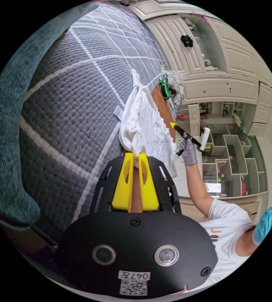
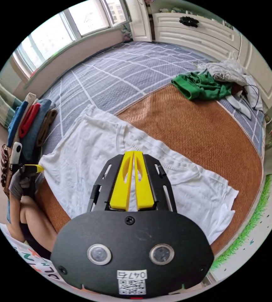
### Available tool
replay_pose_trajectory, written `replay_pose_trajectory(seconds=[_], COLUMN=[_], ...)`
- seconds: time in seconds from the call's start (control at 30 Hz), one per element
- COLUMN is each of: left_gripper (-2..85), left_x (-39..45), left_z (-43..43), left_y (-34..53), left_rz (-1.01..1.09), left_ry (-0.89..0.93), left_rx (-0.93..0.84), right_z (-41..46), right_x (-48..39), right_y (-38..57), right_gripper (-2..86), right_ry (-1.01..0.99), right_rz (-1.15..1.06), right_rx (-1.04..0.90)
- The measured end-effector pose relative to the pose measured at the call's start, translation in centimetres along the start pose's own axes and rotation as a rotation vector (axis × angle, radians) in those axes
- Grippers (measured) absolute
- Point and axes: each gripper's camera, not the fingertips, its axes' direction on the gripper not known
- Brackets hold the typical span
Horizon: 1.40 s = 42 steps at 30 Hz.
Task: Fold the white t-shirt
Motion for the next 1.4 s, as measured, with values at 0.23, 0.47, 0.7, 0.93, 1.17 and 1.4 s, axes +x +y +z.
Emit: replay_pose_trajectory(seconds=[0.23, 0.47, 0.7, 0.93, 1.17, 1.4], left_gripper=[-0.3, -0.4, -0.4, -0.4, -0.4, -0.4], left_x=[-0.9, 0.8, 0.9, 2.8, 5.8, 10.5], left_z=[-1.7, -2.7, -3.9, -4.7, -5.3, -6.1], left_y=[0.3, -0.3, -0.7, -1.6, -2.6, -4.5], left_rz=[0.016, 0.078, 0.056, 0.034, 0.015, 0.052], left_ry=[0.135, 0.145, 0.241, 0.228, 0.195, 0.185], left_rx=[0.052, 0.065, 0.087, 0.073, 0.051, 0.010], right_z=[-0.6, 1.8, -3.3, -0.4, -6.1, 2.3], right_x=[0.4, -2.7, -6.2, -8.4, -6.5, -12.4], right_y=[1.8, 6.1, 12.8, 21.5, 17.0, 0.9], right_gripper=[-1.2, -1.1, -1.2, -1.0, 1.9, 8.0], right_ry=[-0.028, 0.155, -0.002, -0.025, -0.138, -0.133], right_rz=[0.032, -0.088, -0.148, -0.136, -0.132, -0.174], right_rx=[0.007, -0.087, -0.041, -0.048, 0.167, 0.095])
